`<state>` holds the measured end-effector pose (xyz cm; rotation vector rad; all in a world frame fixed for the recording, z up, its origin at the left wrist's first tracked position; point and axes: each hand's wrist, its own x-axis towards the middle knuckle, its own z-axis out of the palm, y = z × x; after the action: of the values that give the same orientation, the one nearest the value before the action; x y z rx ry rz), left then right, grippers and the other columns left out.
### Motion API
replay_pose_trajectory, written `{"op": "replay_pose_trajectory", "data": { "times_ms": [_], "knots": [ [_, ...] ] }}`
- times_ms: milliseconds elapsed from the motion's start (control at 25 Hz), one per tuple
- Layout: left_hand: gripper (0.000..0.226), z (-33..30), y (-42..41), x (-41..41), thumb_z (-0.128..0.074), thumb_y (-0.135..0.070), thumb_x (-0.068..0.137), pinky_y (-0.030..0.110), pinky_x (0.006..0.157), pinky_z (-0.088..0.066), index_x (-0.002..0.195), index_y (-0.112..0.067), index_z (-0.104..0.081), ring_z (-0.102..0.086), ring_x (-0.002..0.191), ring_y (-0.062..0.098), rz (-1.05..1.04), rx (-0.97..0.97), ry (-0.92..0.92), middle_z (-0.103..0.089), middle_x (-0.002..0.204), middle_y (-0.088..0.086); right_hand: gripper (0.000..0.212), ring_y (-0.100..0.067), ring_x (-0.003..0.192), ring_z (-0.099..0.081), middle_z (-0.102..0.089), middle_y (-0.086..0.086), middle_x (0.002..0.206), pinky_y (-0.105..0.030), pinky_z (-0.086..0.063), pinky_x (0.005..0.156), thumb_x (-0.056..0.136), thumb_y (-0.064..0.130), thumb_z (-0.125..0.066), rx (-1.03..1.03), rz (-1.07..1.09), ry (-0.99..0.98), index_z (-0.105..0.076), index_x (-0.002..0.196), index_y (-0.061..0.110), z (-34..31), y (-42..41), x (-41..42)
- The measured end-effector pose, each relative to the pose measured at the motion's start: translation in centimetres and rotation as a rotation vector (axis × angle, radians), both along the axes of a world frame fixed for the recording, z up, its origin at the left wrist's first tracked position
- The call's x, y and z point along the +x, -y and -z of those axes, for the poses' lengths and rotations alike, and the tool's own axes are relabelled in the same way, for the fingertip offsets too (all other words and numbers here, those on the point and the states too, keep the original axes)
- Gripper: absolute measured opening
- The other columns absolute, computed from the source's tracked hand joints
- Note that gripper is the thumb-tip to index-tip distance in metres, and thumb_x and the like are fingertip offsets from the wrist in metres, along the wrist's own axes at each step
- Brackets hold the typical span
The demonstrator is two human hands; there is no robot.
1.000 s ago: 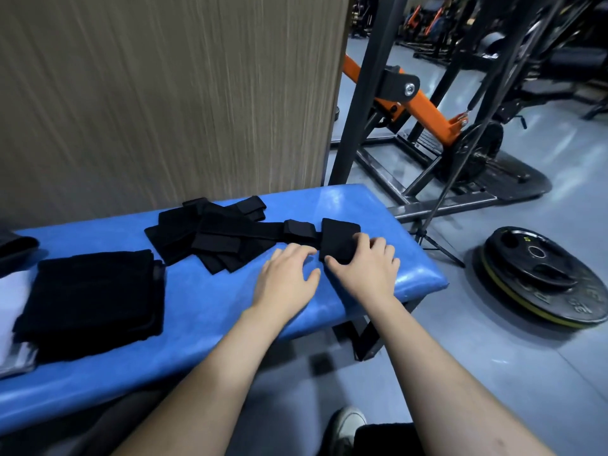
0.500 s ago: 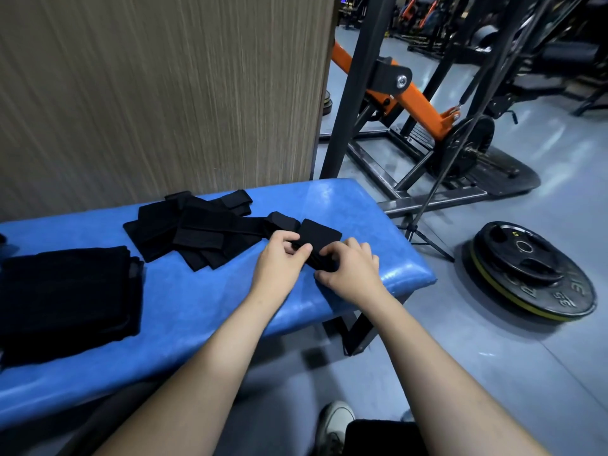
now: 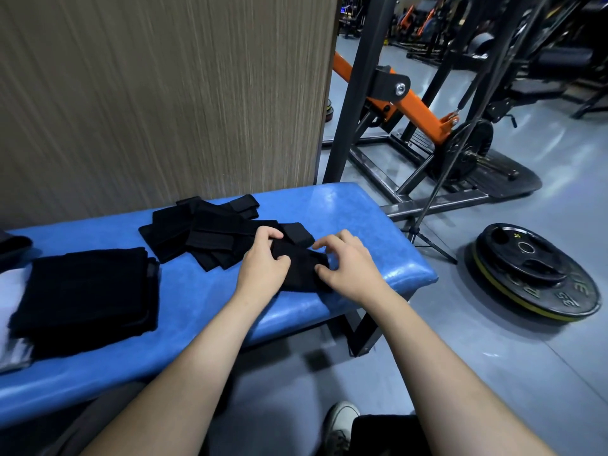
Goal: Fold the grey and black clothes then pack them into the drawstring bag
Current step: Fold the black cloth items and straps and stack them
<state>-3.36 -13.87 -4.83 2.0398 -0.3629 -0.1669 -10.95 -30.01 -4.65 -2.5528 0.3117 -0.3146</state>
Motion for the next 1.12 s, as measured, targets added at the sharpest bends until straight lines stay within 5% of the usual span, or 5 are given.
{"op": "replay_pose_trajectory", "data": {
  "times_ms": [200,400,760,880,1120],
  "knots": [
    [0.027,-0.3,-2.2,0.7,-0.053,-0.012,0.083,0.028,0.064,-0.041,0.095,-0.036,-0.059,-0.057,0.080,0.014,0.069,0.073,-0.022,-0.067,0.083,-0.011,0.060,-0.020,0.113,-0.047,-0.048,0.013,0.128,-0.039,-0.041,0.101,0.077,0.025,-0.066,0.022,-0.172,-0.071,-0.052,0.135,0.035,0.1,-2.1,0.7],
    [0.035,-0.8,-4.8,1.1,-0.048,-0.011,0.084,0.028,0.094,-0.029,0.091,-0.037,-0.071,-0.056,0.101,0.016,0.063,0.421,0.283,-0.072,0.092,-0.013,0.073,-0.020,0.113,-0.050,-0.044,0.013,0.133,-0.037,-0.048,0.094,0.074,0.008,-0.053,-0.067,-0.305,-0.207,-0.046,0.139,0.040,-0.1,-4.4,1.6],
    [0.050,0.5,-8.1,1.9,-0.051,-0.001,0.093,0.032,0.102,-0.025,0.127,-0.037,-0.061,-0.045,0.107,0.018,0.071,0.682,0.467,-0.062,0.106,-0.010,0.029,-0.026,0.089,-0.059,-0.042,0.004,0.105,-0.043,-0.052,0.077,0.086,0.013,-0.061,-0.156,-0.090,-0.190,-0.059,0.113,0.025,-1.5,-4.8,1.4],
    [0.058,0.9,-8.7,2.0,-0.050,0.005,0.089,0.029,0.097,-0.030,0.128,-0.035,-0.062,-0.043,0.103,0.017,0.040,0.676,0.499,-0.057,0.107,-0.010,0.037,-0.024,0.090,-0.055,-0.046,0.004,0.100,-0.040,-0.049,0.079,0.081,-0.003,-0.051,-0.065,-0.009,-0.093,-0.063,0.102,0.024,-1.6,-3.3,1.1],
    [0.045,0.4,-9.0,0.2,-0.050,-0.005,0.092,0.030,0.071,-0.041,0.132,-0.024,-0.050,-0.046,0.103,0.017,0.055,0.509,0.371,-0.038,0.110,-0.005,0.032,-0.027,0.112,-0.044,-0.050,0.000,0.119,-0.034,-0.032,0.090,0.091,0.018,-0.055,-0.345,0.070,-0.265,-0.061,0.120,0.028,-0.3,-2.6,0.6]
  ]
}}
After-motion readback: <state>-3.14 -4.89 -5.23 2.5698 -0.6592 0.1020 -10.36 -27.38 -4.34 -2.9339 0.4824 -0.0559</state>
